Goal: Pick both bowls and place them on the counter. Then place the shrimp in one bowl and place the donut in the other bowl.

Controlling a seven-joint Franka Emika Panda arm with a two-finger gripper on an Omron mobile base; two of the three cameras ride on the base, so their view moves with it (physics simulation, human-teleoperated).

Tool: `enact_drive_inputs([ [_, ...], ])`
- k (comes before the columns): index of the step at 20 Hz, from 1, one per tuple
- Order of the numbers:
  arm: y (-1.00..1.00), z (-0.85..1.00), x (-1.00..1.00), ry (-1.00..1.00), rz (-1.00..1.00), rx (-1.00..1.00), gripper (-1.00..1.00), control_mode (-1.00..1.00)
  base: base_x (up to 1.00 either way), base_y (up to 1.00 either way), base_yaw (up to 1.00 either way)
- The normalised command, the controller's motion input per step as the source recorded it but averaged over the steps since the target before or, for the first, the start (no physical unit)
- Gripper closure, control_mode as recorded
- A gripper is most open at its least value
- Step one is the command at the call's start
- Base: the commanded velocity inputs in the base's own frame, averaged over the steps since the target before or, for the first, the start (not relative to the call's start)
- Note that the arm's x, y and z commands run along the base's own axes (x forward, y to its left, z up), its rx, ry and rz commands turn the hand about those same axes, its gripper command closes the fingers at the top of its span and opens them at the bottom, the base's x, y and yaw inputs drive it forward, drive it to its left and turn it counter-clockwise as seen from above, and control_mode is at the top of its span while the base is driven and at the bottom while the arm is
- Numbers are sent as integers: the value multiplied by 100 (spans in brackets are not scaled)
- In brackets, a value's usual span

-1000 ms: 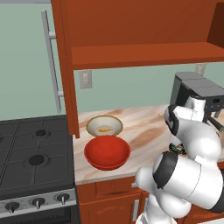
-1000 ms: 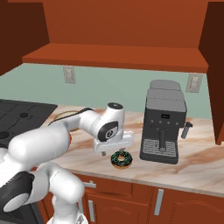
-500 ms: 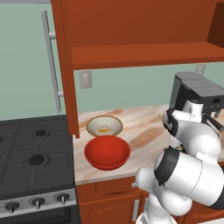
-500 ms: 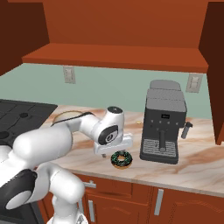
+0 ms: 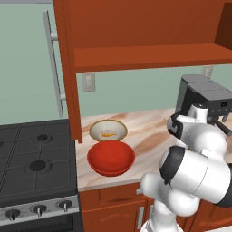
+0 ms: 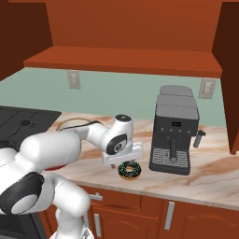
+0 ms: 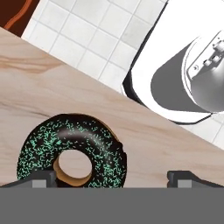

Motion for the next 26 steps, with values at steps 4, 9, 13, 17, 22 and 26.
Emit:
enact_drive_inputs([
  [4,8,-12,7,2,-17,-1,-100,-100,0,0,0],
  [9,13,-10,-3,3,-19,0,-100,-100,0,0,0],
  [13,23,-12,-2,1,-21,0,-100,-100,0,0,0],
  [17,32,-6,-8,0,-21,0,-100,-100,0,0,0],
  [22,37,-13,-2,0,-22,0,-100,-100,0,0,0],
  [26,30,-22,15,4,-22,-2,-100,-100,0,0,0],
])
